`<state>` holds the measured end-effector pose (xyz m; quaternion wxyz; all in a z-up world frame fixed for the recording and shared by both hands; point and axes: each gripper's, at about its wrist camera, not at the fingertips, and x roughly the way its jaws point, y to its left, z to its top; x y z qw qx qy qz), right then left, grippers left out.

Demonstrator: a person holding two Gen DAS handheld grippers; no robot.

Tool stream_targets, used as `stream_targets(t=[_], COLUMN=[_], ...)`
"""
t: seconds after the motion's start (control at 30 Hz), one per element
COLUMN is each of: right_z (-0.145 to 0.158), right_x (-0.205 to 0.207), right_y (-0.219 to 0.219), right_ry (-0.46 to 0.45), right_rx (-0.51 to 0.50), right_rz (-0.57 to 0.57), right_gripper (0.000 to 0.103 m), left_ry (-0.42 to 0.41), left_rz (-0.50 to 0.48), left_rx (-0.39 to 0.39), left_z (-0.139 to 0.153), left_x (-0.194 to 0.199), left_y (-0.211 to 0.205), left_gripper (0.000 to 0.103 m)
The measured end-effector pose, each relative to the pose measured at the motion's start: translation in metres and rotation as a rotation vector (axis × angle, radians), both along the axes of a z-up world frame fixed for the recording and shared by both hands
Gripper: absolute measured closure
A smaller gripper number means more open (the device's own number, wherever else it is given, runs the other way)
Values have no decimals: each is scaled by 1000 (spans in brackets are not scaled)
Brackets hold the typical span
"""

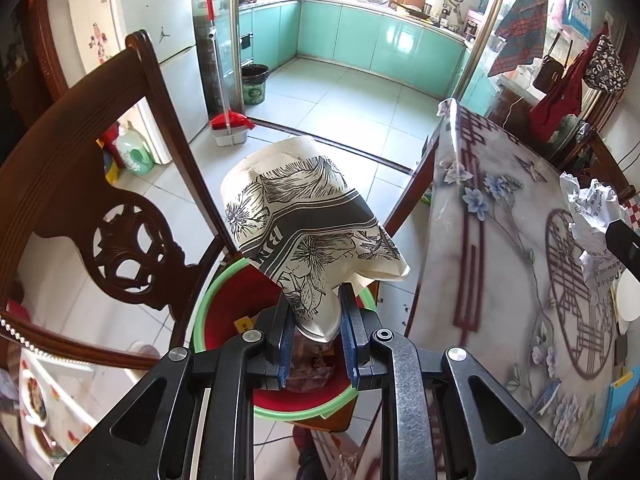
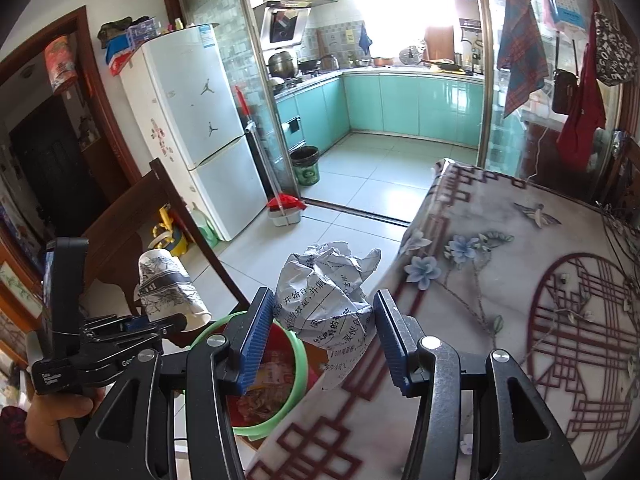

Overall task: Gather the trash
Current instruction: 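Carry the cup and crumpled paper over the red bucket and open both grippers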

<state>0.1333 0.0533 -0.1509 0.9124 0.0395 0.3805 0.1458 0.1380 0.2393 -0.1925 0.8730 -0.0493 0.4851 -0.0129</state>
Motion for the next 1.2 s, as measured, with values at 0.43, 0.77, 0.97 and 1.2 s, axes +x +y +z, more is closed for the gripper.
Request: stream_targets(t=[0.43,0.77,0.97,1.2], right_z=[-54,-102,-115,-124], right_x=[23,42,48,55], right_y=[52,83,95,108], right_ry=[133,246,278,300], right_rx=[22,-18,-27,-33], right_rz=[94,159,186,210], right_gripper=[53,53,53,53], left_ry=[117,225,268,303], left_rz=[47,79,86,93], left_rx=[23,20,5,-1], left_z=[-44,-83,-100,-114], left_x=[14,28,35,44], left_y=[30,50,58,62], left_gripper=[83,83,83,83])
